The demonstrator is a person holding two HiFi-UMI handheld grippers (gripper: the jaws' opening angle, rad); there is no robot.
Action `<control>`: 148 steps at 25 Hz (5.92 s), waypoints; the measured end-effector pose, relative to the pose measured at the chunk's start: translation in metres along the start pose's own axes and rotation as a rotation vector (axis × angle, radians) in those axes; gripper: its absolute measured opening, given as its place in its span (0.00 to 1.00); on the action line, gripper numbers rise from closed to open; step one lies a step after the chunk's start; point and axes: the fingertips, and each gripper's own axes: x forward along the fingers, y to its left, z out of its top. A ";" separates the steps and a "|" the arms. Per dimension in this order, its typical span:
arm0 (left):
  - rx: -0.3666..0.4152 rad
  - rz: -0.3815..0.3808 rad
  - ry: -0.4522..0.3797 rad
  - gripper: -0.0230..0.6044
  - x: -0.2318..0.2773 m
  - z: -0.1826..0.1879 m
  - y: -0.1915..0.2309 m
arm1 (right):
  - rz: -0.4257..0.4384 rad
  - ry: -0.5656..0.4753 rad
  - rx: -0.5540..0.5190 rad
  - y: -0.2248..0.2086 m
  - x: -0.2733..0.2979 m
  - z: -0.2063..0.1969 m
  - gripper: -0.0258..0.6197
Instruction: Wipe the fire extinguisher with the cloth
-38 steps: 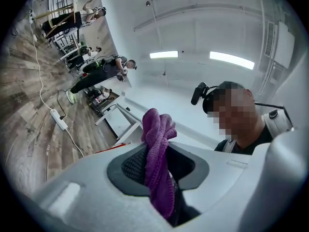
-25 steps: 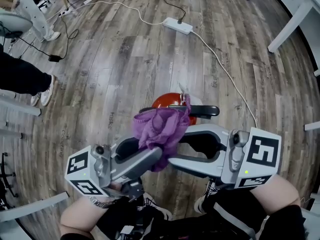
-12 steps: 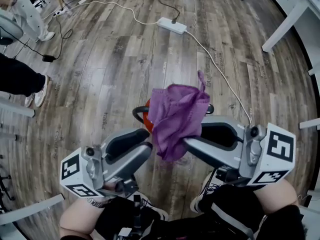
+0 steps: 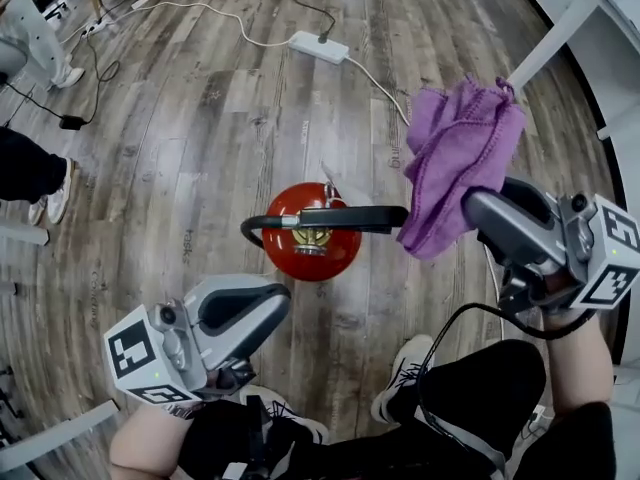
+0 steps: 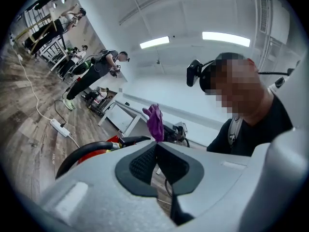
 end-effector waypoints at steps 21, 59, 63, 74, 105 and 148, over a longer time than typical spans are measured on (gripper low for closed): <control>-0.023 0.073 -0.014 0.03 0.000 -0.002 0.027 | 0.174 0.131 0.610 -0.116 0.041 -0.183 0.16; 0.022 0.121 -0.022 0.03 -0.018 0.000 0.052 | -0.040 0.412 0.395 -0.058 0.033 -0.231 0.16; -0.003 0.124 -0.034 0.03 -0.021 -0.001 0.052 | 0.048 0.366 0.293 -0.005 0.031 -0.185 0.16; 0.266 0.059 0.131 0.03 -0.005 -0.014 0.016 | 0.024 0.433 0.283 0.017 0.055 -0.198 0.15; 0.303 0.076 0.261 0.03 -0.008 -0.039 0.026 | -0.426 0.689 0.564 -0.108 0.095 -0.520 0.15; 0.382 0.345 0.047 0.03 -0.067 0.018 0.048 | -0.709 0.366 0.682 -0.088 0.166 -0.475 0.15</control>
